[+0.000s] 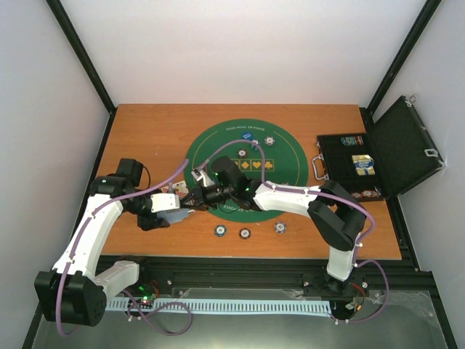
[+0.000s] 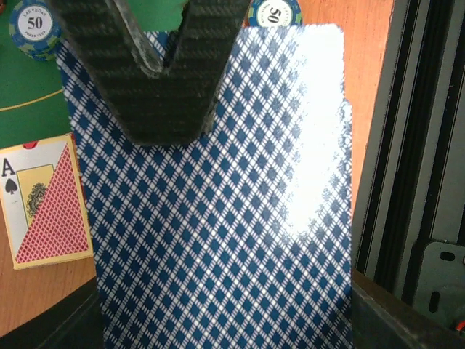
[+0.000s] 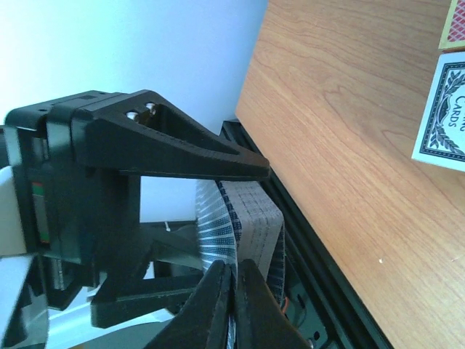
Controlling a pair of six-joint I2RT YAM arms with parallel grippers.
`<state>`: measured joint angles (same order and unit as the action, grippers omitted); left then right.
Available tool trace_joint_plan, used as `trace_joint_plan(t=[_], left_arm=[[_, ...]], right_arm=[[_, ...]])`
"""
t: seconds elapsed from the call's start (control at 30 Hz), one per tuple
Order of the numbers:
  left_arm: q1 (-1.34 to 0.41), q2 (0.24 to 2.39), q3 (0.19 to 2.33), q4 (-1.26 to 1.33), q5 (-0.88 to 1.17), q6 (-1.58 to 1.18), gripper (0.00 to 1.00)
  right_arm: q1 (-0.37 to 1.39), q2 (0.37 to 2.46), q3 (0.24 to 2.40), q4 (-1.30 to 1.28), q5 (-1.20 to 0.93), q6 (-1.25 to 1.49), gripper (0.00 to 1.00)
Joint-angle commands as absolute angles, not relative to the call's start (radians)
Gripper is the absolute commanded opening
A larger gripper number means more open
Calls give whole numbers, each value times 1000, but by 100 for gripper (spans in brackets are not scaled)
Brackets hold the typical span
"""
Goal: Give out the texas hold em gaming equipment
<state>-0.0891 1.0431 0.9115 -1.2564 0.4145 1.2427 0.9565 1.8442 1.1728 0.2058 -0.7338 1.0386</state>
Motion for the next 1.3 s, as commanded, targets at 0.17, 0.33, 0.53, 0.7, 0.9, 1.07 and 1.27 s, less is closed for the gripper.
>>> trace_joint_plan(t=[0.17,0.33,0.53,0.7,0.9,1.07,1.27], left_arm=[[-95,1039,938,-1255,435,1258,1],[-95,1039,936,-1255,432,1258,1],[-96,1034,933,-1253,428,1261,1],[-95,1031,931,-1257,426,1262,1],[-96,1033,938,-1260,426,1262,1],[-96,1034,939,-1265,423,1262,1],[-96,1032,945,-1272,413,1266,1]], right_arm=[[934,1784,1153,208,-721,1039,3],[918,1774,1156,177,-727,1017,3],[899,1759,1137,138,-730,987,3],[867,1728,1113,125,-736,972,3],[821,1703,1118,92,-759,950,3],[738,1704,1141,59,-786,924,3],[625,1820,1269,-56,-836,837,3]])
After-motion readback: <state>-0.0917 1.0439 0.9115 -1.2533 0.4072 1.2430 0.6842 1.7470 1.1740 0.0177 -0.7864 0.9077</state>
